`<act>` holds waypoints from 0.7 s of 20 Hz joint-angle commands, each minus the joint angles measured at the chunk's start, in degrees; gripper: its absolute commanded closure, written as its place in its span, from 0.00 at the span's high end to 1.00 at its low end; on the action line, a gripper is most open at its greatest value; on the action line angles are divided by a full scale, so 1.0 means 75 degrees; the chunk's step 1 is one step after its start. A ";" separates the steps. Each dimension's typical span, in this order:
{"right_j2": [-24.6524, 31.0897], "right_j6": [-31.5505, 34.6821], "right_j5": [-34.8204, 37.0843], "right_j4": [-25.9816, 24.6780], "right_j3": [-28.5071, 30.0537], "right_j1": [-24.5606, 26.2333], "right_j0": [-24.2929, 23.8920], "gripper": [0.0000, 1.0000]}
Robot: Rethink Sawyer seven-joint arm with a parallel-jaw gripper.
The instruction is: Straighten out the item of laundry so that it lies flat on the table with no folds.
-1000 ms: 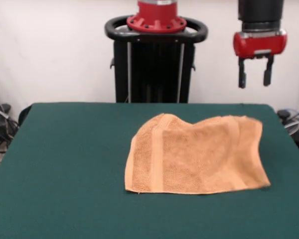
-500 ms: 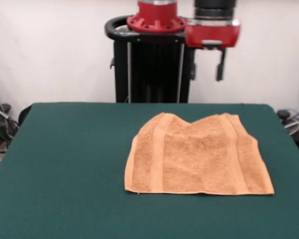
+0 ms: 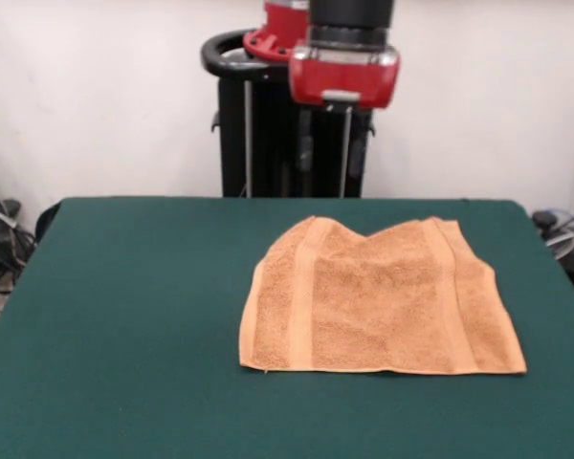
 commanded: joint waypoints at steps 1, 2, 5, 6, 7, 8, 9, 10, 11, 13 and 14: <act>0.0216 0.0617 -0.0692 -0.0609 -0.0181 0.1391 -0.0238 1.00; 0.0235 0.0688 -0.0798 -0.0627 -0.0160 0.1494 -0.0237 1.00; -0.0013 0.0807 -0.0878 -0.0702 -0.0269 0.1716 0.0007 1.00; -0.0149 0.0849 -0.0913 -0.0727 -0.0315 0.1781 0.0128 1.00; -0.0157 0.0851 -0.1018 -0.0758 -0.0306 0.1882 0.0128 1.00; -0.0165 0.0852 -0.1124 -0.0789 -0.0298 0.1983 0.0127 1.00; -0.0135 0.0840 -0.1271 -0.0844 -0.0291 0.2118 0.0084 1.00; -0.0081 0.0843 -0.1472 -0.0913 -0.0296 0.2298 0.0031 1.00; -0.0027 0.0846 -0.1672 -0.0981 -0.0300 0.2479 -0.0022 1.00; -0.0112 0.0936 -0.2074 -0.1071 -0.0378 0.2795 0.0054 1.00; -0.0261 0.1008 -0.2272 -0.1078 -0.0444 0.2939 0.0186 1.00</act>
